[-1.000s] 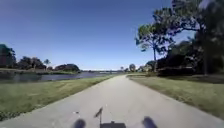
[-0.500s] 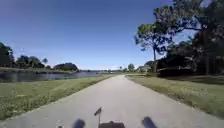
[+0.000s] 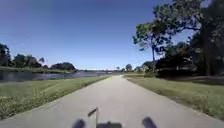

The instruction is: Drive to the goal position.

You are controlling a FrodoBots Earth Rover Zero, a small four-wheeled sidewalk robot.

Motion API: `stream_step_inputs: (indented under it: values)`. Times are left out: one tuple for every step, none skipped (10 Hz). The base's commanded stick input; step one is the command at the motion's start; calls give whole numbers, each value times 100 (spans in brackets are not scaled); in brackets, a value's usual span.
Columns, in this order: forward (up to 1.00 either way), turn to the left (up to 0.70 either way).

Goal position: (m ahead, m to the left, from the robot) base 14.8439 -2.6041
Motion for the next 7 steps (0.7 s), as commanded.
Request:
stream_step_inputs:
  values:
    - [85, 0]
    - [85, 27]
    - [85, 34]
    - [85, 34]
    - [85, 34]
    - [85, 34]
    - [85, 0]
